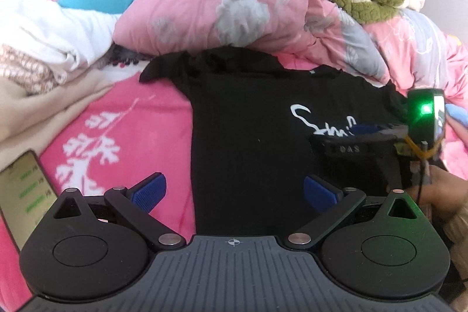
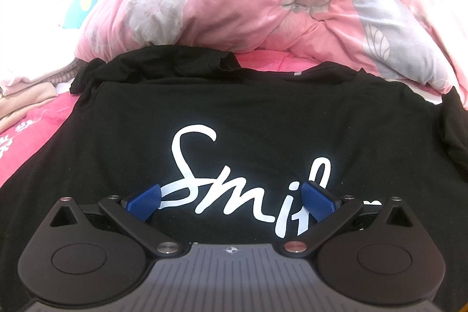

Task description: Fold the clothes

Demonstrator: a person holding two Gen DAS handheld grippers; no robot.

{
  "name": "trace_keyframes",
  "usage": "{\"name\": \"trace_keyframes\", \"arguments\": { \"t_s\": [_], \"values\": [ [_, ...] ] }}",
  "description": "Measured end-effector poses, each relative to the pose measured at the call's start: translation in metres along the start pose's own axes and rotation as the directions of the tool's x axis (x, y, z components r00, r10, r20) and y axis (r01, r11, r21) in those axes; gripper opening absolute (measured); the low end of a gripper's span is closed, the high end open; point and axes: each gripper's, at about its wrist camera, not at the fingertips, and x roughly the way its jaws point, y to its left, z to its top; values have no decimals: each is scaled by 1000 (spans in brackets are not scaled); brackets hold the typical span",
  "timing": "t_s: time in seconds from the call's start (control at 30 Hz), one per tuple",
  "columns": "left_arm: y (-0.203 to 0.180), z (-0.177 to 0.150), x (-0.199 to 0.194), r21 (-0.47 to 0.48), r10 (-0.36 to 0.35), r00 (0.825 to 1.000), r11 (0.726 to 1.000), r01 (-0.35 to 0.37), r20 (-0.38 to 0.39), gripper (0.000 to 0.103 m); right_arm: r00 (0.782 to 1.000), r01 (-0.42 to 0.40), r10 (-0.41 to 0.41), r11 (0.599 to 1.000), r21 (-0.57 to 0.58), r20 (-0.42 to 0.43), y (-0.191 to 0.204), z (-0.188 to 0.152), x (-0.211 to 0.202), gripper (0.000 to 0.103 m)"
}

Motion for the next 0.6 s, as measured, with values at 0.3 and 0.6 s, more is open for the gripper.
{"name": "trace_keyframes", "arguments": {
  "t_s": [0.3, 0.6],
  "values": [
    [14, -19, -40, -29, -41, 999, 999, 40, -34, 101, 996, -77, 82, 986, 148, -32, -12, 4, -67, 103],
    [16, -59, -70, -5, -100, 989, 995, 100, -108, 101, 972, 183, -205, 967, 180, 114, -12, -75, -253, 103]
  ]
}}
